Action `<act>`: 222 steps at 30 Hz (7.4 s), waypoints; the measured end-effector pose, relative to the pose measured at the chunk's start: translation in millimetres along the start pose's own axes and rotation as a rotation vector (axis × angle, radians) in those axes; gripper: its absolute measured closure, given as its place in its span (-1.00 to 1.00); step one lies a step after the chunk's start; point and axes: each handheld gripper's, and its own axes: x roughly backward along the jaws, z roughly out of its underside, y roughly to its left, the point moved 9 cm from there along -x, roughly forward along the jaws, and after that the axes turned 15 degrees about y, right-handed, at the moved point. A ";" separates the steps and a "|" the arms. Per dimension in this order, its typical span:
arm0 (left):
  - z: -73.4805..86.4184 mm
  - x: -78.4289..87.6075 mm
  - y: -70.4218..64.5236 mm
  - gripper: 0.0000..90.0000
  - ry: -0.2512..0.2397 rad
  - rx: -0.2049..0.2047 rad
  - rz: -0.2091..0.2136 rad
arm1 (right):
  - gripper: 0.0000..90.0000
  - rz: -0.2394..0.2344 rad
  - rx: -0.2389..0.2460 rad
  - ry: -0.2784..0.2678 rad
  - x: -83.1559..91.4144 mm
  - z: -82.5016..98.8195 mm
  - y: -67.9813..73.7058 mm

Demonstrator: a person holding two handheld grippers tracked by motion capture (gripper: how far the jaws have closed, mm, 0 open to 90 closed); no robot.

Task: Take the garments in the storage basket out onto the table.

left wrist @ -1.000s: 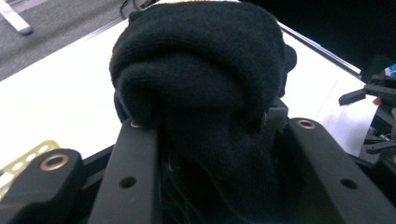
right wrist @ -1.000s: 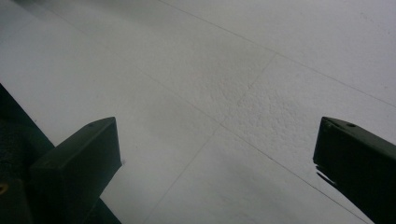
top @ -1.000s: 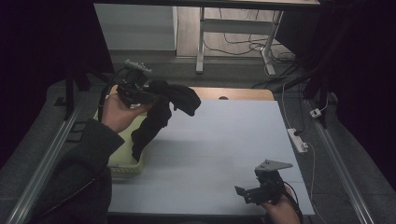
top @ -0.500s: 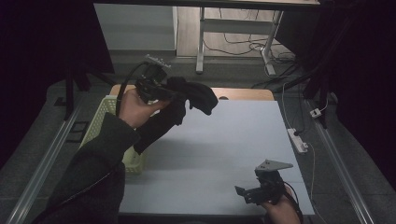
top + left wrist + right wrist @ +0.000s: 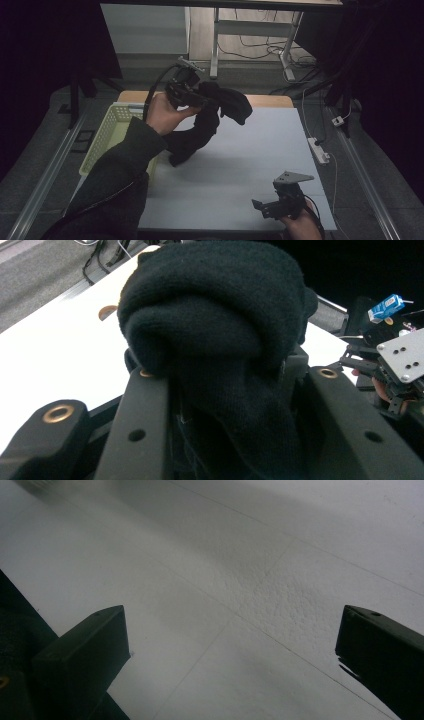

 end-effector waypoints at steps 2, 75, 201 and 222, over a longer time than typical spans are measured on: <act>0.4 -3.6 0.0 0.39 0.014 -0.007 -0.006 | -0.99 0.000 0.002 -0.001 0.0 0.1 -0.1; 120.4 -193.8 43.4 0.13 0.231 0.111 -0.014 | -0.99 0.014 0.023 0.011 -0.4 0.9 0.8; 179.0 -72.8 -5.5 -1.00 -0.073 0.091 0.150 | -0.99 0.016 0.027 -0.011 1.8 -0.1 2.4; 204.5 -58.2 -8.7 -1.00 -0.087 0.122 0.127 | -0.99 0.020 0.027 -0.011 2.0 -0.1 2.2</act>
